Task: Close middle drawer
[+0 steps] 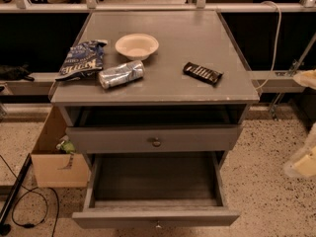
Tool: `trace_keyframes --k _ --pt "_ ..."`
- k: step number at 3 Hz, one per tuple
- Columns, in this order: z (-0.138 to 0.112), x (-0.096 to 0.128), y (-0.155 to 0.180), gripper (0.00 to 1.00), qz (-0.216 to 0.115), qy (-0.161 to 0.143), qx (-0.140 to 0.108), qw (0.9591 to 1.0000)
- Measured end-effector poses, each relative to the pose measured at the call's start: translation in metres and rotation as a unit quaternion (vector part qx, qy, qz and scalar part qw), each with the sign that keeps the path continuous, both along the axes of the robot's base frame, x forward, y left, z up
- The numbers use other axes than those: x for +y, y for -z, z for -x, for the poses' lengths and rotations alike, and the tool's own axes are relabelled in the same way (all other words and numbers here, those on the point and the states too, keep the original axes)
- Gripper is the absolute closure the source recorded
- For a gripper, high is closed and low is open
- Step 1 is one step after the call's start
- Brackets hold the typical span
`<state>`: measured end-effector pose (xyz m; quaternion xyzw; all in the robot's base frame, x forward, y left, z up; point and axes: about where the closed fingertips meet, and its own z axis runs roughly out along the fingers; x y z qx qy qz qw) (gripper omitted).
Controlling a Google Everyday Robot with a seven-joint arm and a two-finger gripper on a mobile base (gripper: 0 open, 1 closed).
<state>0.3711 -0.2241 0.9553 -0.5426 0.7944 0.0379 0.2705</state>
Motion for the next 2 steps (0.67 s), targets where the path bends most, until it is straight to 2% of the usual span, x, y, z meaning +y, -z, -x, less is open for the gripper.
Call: trace_keyframes --k 1,2 --pt "0.004 0.012 0.015 0.00 -0.024 0.004 -0.006 0.9997" --pt "0.012 0.053 0.074 0.00 -0.064 0.007 0.002 0.9979"
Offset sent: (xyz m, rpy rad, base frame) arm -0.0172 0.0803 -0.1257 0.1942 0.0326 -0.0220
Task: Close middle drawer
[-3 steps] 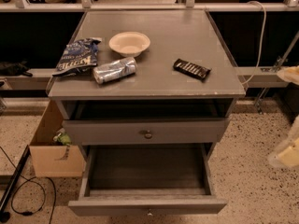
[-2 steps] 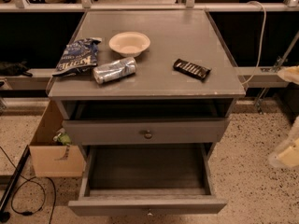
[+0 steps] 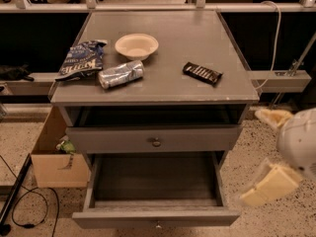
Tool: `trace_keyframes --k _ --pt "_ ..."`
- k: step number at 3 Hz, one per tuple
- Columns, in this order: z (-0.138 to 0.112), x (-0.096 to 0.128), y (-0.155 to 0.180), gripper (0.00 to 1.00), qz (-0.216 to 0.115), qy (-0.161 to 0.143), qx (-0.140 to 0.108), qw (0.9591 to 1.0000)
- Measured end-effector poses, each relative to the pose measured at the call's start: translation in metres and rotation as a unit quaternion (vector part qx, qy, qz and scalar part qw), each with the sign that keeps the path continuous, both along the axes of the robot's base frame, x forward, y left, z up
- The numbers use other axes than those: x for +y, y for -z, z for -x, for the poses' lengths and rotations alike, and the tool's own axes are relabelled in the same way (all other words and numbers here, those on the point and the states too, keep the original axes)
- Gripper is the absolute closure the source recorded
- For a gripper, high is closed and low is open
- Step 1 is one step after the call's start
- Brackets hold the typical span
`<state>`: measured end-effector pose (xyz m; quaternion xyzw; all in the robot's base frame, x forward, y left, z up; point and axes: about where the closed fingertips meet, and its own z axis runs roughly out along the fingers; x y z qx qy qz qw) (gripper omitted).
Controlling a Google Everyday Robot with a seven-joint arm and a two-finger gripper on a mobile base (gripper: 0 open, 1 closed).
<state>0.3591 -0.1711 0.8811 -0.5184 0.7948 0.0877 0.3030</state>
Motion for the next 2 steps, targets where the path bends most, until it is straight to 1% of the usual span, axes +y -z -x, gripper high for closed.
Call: trace_keyframes --k 1,2 --pt "0.008 0.024 0.040 0.00 -0.015 -0.001 0.014 0.9998" --pt "0.012 0.018 0.071 0.19 0.004 -0.006 0.020 0.9998"
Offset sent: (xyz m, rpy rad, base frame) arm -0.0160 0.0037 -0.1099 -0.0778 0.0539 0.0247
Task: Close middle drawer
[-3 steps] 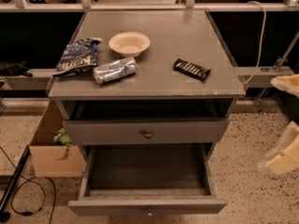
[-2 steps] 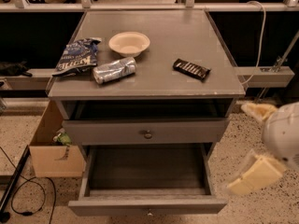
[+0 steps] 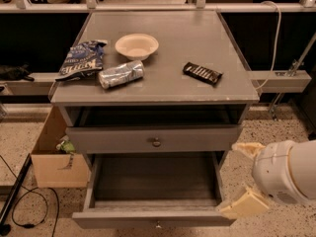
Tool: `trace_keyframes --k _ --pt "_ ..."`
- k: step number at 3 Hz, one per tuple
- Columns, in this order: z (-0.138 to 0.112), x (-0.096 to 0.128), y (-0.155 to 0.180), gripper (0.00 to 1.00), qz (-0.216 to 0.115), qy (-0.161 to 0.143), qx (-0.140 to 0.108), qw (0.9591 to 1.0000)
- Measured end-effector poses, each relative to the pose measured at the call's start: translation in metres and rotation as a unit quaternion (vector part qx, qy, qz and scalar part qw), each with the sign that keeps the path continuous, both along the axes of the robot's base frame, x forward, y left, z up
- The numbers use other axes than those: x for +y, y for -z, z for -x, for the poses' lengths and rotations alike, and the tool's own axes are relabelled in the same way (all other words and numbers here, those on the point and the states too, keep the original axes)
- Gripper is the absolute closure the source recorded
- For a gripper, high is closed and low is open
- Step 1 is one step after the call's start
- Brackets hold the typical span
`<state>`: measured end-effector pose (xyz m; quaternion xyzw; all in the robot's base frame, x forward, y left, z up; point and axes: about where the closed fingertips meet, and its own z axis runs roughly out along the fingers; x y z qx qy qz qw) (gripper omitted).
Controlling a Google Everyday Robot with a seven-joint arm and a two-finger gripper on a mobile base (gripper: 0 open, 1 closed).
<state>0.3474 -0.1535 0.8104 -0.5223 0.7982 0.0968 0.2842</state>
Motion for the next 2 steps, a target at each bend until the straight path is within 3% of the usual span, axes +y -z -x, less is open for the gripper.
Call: trace_keyframes --k 2 --pt "-0.003 -0.057 0.034 0.66 0.065 0.004 0.002 0.9979"
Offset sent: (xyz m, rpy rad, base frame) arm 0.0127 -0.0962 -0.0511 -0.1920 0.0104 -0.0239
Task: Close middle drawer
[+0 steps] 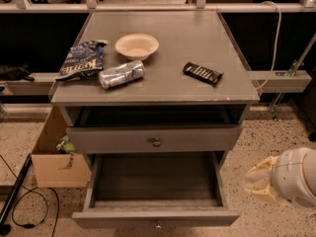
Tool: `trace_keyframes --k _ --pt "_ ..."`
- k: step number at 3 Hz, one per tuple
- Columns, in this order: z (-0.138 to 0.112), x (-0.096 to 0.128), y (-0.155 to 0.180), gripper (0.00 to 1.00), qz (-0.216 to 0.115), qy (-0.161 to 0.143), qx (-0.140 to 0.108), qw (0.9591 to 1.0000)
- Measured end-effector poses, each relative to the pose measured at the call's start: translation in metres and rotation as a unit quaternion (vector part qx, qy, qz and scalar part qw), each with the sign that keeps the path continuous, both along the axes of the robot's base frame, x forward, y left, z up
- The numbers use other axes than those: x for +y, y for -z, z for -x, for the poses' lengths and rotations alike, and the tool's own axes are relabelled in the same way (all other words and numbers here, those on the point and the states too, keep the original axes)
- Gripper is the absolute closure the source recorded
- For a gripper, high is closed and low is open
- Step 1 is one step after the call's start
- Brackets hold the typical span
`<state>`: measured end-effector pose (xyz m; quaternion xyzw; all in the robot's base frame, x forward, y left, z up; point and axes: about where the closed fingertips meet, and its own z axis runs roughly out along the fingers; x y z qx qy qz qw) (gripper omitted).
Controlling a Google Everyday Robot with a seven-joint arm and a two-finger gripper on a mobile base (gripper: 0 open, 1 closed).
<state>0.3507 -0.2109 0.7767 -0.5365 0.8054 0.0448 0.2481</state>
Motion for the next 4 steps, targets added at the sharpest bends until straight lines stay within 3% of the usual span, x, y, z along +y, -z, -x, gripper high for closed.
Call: trace_keyframes --k 1,2,4 --pt "0.000 -0.001 0.001 0.89 0.003 -0.001 0.001 1.0000" --pt "0.000 -0.001 0.001 1.00 0.003 -0.001 0.001 1.0000" --pt "0.008 0.064 0.098 1.00 0.004 -0.058 0.048 0.9971"
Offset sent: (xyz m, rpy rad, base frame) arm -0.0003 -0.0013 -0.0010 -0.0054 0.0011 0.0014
